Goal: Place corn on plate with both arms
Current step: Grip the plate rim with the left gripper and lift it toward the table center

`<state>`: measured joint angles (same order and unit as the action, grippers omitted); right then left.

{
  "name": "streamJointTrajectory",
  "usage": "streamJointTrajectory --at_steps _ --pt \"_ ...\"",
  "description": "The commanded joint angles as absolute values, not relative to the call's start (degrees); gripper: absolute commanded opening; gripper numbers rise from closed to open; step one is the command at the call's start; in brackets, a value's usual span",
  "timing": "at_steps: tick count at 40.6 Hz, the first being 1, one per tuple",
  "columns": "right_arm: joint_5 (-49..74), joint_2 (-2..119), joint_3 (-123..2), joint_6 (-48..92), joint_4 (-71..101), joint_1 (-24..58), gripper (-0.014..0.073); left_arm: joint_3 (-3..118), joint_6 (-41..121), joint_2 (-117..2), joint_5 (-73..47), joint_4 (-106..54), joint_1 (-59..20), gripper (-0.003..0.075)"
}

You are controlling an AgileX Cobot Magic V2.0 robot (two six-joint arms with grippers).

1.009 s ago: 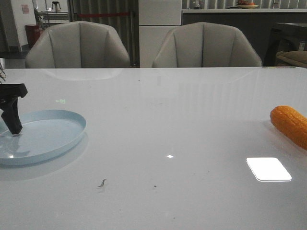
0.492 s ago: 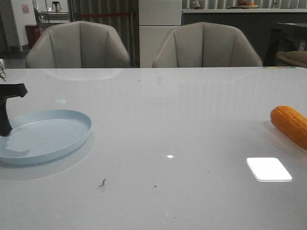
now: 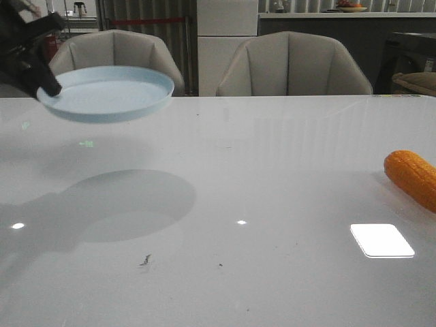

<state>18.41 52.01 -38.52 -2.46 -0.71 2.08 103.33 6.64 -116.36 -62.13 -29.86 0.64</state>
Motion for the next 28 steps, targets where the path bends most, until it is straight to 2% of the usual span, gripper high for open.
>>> streamJointTrajectory --at_steps 1,17,28 --pt "14.4 51.6 -40.2 -2.3 -0.6 1.9 0.0445 107.9 6.1 -113.1 -61.8 -36.0 -1.8 0.0090" --pt "14.4 51.6 -40.2 -2.3 -0.6 1.9 0.0445 108.4 6.1 -115.8 -59.8 -37.7 -12.9 0.0090" --pt "14.4 51.6 -40.2 -2.3 -0.6 1.9 0.0445 108.4 6.1 -121.4 -61.5 -37.5 -17.1 0.0090"
